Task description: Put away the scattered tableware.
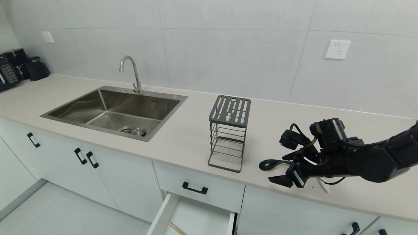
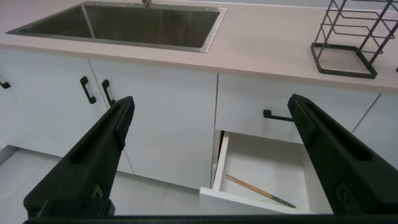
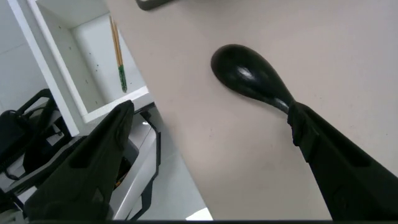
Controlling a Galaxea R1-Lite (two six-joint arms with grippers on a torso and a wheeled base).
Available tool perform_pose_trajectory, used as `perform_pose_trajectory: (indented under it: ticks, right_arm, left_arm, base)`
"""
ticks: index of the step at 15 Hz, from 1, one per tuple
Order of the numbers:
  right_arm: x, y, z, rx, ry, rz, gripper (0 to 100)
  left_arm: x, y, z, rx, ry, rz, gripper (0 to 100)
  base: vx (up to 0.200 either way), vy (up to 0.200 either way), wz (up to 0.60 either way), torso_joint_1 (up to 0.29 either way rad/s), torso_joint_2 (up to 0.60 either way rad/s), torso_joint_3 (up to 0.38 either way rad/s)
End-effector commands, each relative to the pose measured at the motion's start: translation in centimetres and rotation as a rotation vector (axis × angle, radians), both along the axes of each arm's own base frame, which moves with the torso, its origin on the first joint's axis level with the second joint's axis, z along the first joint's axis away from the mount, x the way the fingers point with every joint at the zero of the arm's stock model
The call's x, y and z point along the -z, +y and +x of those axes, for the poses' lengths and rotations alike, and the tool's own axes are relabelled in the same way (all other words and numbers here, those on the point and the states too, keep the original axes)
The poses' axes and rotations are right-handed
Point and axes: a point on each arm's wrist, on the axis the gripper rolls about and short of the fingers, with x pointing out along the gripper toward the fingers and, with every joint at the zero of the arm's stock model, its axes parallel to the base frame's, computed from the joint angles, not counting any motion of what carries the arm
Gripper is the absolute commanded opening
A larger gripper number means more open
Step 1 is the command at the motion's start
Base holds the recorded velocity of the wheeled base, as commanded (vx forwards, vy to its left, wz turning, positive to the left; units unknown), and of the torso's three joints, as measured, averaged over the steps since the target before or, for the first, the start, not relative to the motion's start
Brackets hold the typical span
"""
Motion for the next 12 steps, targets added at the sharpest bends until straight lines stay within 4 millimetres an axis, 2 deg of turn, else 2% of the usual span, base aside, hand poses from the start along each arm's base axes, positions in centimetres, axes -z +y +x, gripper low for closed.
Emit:
perform_pose_trajectory:
  ticks: [1,7,12]
  right_arm:
    - [0.9,-0.4,0.8,0.016,0.015,-0.006,100]
    - [2.0,-1.6,3.1,0.039,0.017,0.006,100]
    - [2.7,-1.9,3.9,0.049,0.026,0.011,100]
  left_arm:
    - [0.0,0.0,0.0,0.0,0.001,0.0,100]
    - [0.0,0.0,0.0,0.0,0.001,0.0,100]
    - [0.0,0.0,0.0,0.0,0.001,0.0,100]
  base:
    - [0.0,0.0,0.0,0.0,0.0,0.0]
    - [0.0,0.0,0.0,0.0,0.0,0.0]
    - [0.0,0.0,0.0,0.0,0.0,0.0]
